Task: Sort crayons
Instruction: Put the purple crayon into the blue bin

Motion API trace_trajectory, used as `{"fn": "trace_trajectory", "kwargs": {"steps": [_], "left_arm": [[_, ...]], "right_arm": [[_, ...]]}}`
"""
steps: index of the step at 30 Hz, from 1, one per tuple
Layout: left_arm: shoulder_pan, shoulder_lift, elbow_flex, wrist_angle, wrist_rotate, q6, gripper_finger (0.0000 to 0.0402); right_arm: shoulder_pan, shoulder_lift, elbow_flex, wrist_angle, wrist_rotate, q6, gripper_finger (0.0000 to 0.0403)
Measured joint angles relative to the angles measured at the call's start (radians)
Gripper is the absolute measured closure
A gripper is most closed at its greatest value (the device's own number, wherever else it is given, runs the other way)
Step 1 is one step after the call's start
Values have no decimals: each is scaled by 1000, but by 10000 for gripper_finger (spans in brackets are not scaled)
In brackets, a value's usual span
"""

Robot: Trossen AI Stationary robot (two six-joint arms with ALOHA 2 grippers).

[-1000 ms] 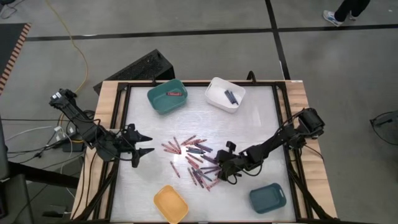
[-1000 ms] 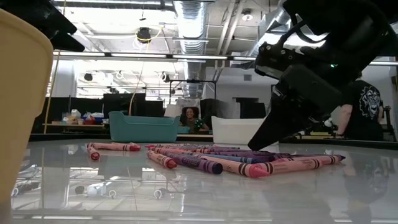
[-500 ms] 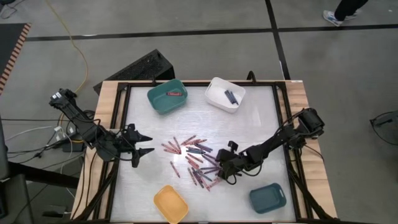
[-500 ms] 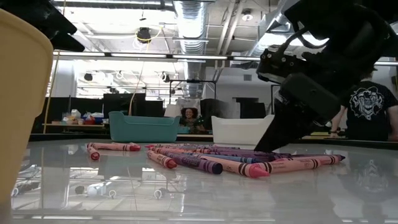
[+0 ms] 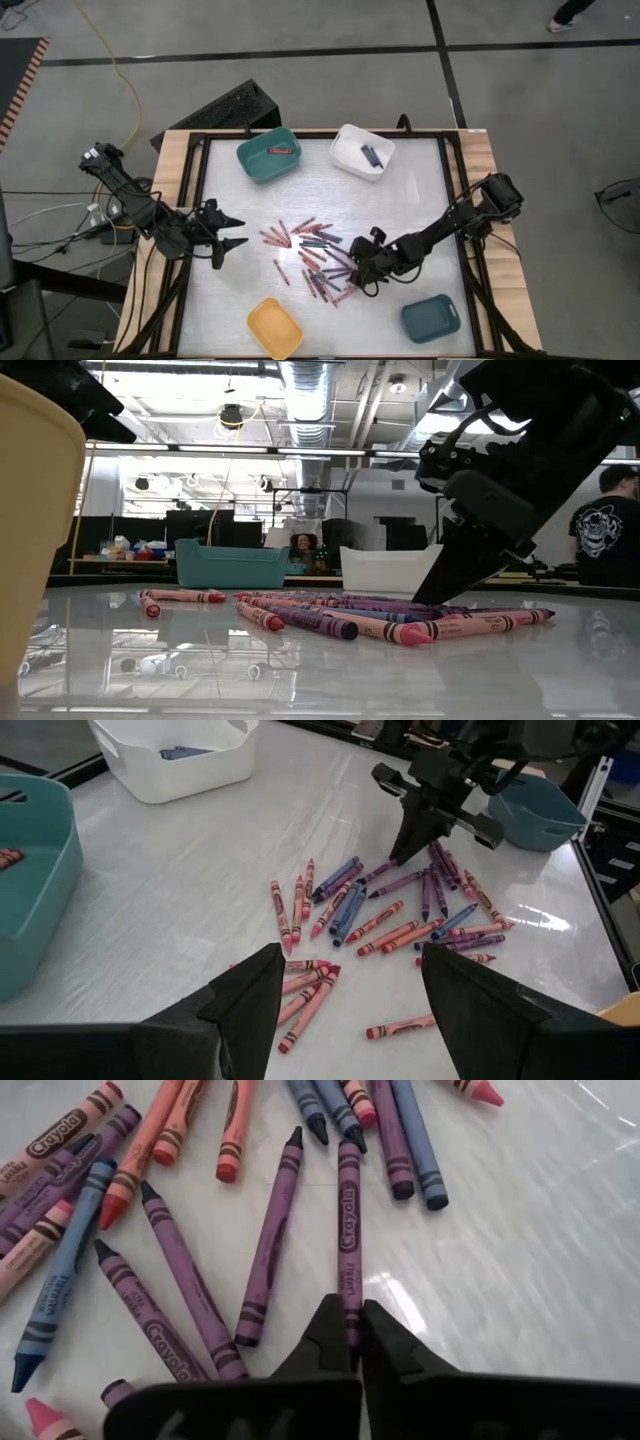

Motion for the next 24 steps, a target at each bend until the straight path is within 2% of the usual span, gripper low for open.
{"fn": "trace_trajectory", "kwargs": {"steps": [5, 9, 14, 19, 24], "left_arm": [[0, 0, 0, 0, 0, 0, 174], [0, 0, 0, 0, 0, 0, 174], [0, 0, 0, 0, 0, 0, 174], [0, 0, 0, -1, 0, 0, 174], [0, 0, 0, -2, 0, 0, 174]], "right_arm": [[5, -26, 10, -20, 8, -3, 399], [14, -96, 33, -72, 19, -21, 399], [68, -232, 77, -258, 19, 8, 399], [181, -380, 134, -466, -107, 166, 399], [354, -466, 167, -640, -234, 460, 399]]}}
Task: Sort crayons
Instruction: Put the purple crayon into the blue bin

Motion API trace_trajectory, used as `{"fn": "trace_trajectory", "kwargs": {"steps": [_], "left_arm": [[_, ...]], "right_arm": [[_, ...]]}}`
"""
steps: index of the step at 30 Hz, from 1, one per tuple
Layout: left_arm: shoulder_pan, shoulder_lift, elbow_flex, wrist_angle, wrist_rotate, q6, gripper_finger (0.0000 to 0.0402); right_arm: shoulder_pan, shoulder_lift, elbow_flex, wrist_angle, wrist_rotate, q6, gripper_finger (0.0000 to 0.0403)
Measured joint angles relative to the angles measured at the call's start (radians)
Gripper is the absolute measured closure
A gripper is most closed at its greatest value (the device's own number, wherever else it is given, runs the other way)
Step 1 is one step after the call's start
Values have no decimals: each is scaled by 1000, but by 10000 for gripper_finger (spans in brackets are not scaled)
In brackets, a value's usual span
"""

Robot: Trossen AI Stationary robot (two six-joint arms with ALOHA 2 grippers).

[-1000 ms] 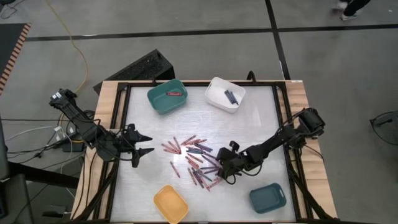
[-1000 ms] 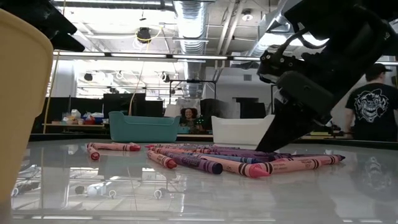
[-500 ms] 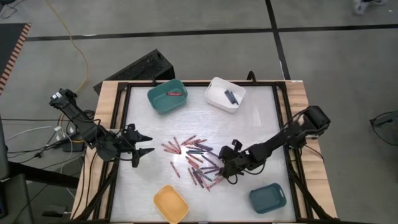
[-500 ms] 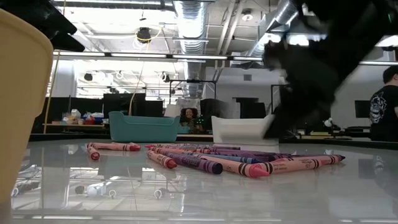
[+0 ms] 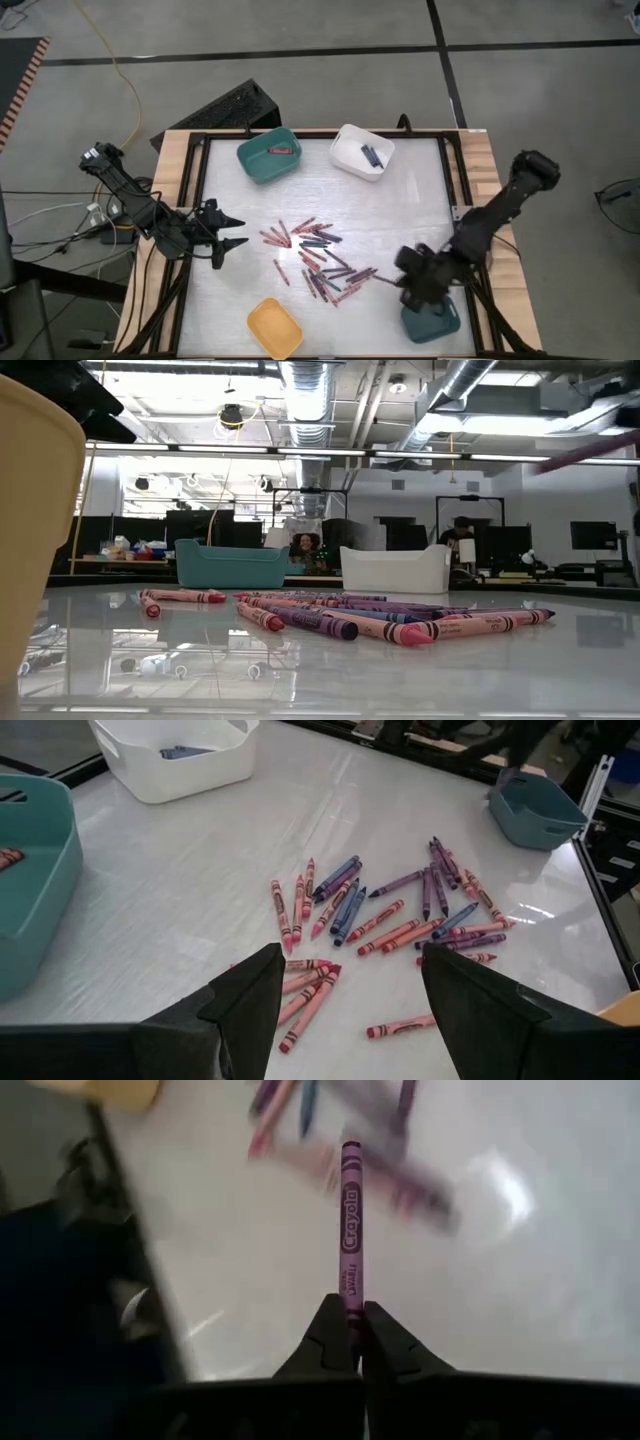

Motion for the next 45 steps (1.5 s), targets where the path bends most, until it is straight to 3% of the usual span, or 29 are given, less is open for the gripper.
{"fn": "trace_trajectory", "kwargs": {"steps": [11, 17, 22, 30, 36, 39, 45], "left_arm": [[0, 0, 0, 0, 0, -1, 174], [0, 0, 0, 1, -6, -1, 174], [0, 0, 0, 1, -6, -2, 174], [0, 0, 0, 2, -6, 0, 174], [0, 0, 0, 2, -7, 0, 174], [0, 0, 0, 2, -7, 0, 174], [0, 0, 0, 2, -7, 0, 174]], "right_arm": [[381, -9, 7, -116, -68, 651, 399], [449, 41, 7, -121, -68, 768, 399], [454, 80, 7, -63, -68, 766, 382], [452, 92, 7, -2, -68, 746, 323], [420, 92, 7, 20, -60, 714, 312], [367, 90, 7, 82, -11, 607, 312], [184, 88, 7, 217, 45, 232, 312]]}}
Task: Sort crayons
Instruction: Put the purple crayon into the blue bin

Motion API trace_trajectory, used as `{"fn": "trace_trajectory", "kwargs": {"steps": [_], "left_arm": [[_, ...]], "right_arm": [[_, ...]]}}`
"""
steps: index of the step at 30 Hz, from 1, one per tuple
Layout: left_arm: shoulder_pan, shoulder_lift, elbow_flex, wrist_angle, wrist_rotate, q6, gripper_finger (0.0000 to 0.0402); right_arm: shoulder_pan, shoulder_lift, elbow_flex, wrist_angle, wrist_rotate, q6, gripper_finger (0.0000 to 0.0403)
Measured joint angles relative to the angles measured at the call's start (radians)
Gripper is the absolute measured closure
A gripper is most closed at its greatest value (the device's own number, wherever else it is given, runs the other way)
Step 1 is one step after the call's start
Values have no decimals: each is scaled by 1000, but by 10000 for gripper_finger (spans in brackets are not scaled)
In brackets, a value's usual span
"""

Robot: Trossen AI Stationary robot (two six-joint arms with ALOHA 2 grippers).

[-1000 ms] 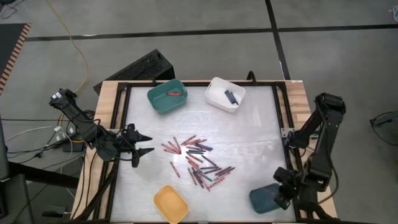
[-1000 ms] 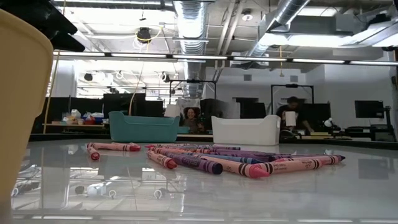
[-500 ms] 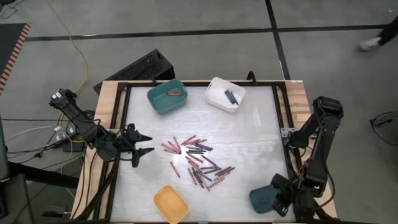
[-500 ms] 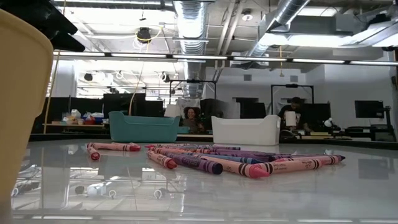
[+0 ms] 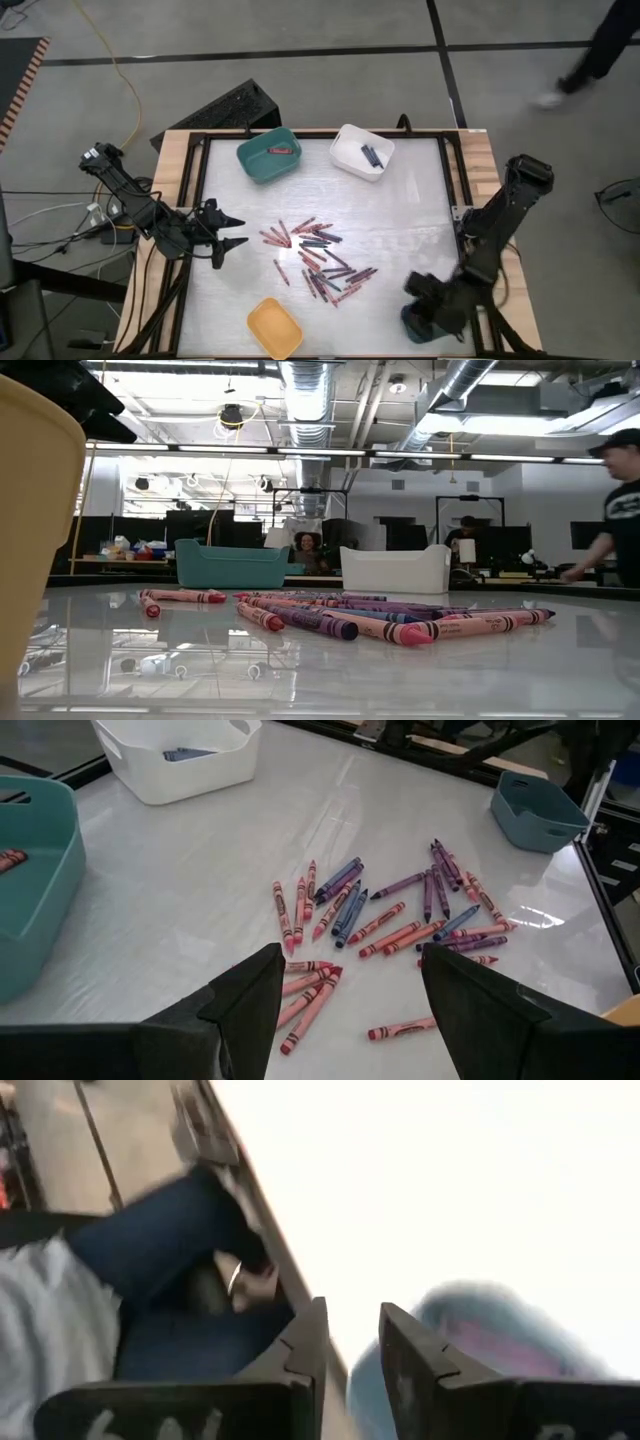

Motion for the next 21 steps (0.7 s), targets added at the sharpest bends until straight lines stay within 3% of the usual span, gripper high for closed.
{"fn": "trace_trajectory", "kwargs": {"steps": [6, 12, 21], "left_arm": [[0, 0, 0, 0, 1, -2, 174], [0, 0, 0, 0, 22, -23, 174], [0, 0, 0, 1, 26, -26, 174]], "right_arm": [[-237, 7, 0, 24, 86, -323, 311], [-434, 88, 0, 39, 107, -525, 311], [-532, 257, 0, 233, 93, -760, 311]]}}
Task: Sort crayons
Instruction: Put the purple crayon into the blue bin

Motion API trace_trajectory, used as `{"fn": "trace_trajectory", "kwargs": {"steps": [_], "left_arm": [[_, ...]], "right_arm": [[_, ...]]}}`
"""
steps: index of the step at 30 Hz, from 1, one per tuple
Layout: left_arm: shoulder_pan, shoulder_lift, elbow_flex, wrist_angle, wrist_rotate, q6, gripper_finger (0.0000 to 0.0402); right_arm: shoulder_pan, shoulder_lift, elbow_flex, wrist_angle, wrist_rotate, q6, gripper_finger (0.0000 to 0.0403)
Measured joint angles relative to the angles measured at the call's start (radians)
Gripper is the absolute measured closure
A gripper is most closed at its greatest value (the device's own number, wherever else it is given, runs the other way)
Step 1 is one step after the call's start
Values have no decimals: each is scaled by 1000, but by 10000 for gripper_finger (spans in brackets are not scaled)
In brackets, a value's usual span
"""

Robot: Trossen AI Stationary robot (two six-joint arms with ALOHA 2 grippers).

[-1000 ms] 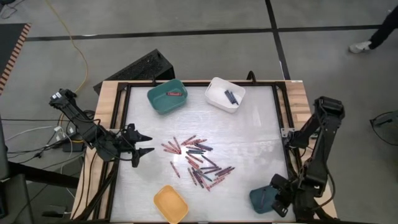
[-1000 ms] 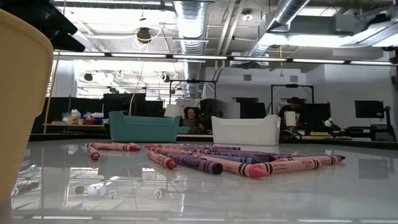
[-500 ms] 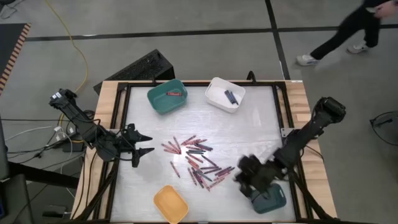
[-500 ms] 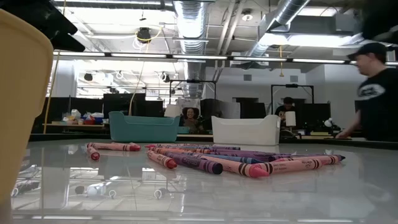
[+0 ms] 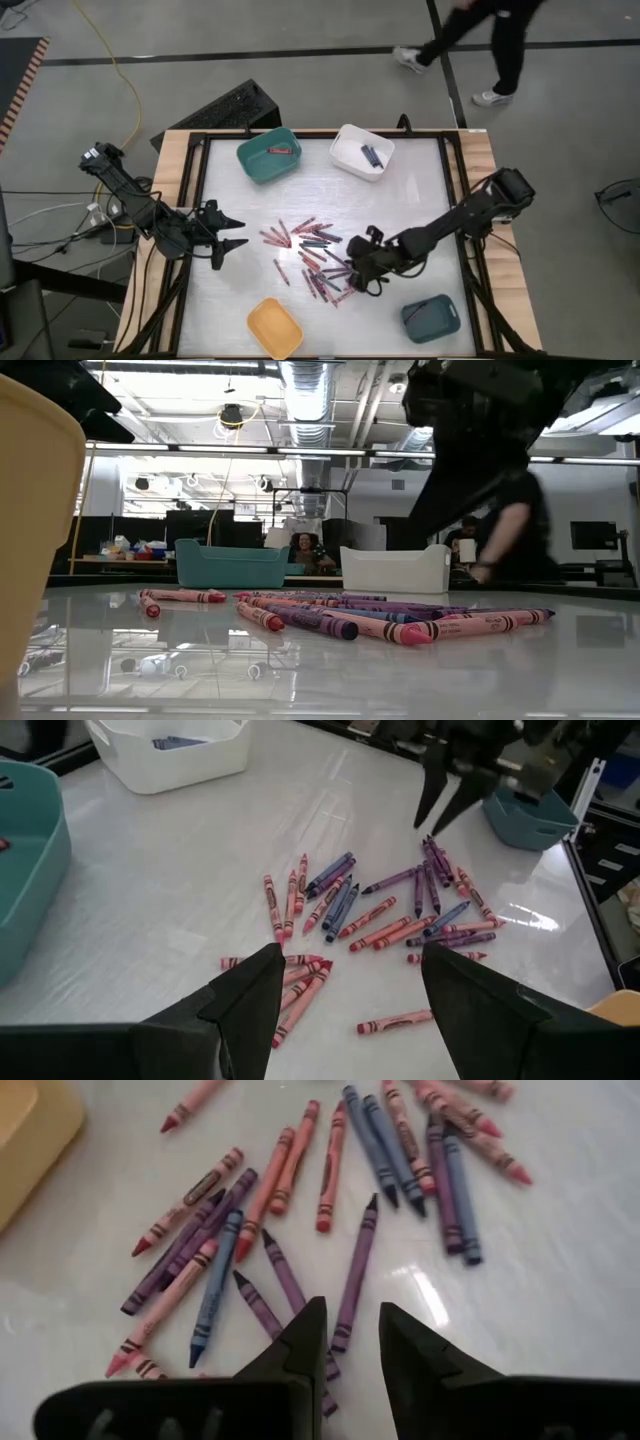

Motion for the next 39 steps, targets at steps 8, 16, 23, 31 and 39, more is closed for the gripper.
{"fn": "trace_trajectory", "kwargs": {"steps": [8, 16, 23, 31, 39], "left_arm": [[0, 0, 0, 0, -20, 0, 174], [0, 0, 0, 0, -25, -1, 174], [0, 0, 0, 0, -26, -2, 174], [0, 0, 0, 0, -26, -4, 174], [0, 0, 0, 0, -26, -5, 174]], "right_arm": [[0, 100, 0, 74, -6, -22, 311], [-3, 178, 0, 97, 4, -22, 311], [-15, 211, 3, 110, 17, -19, 313], [-18, 211, 3, 106, 16, 0, 383], [-17, 181, -1, 95, 24, 42, 399]]}}
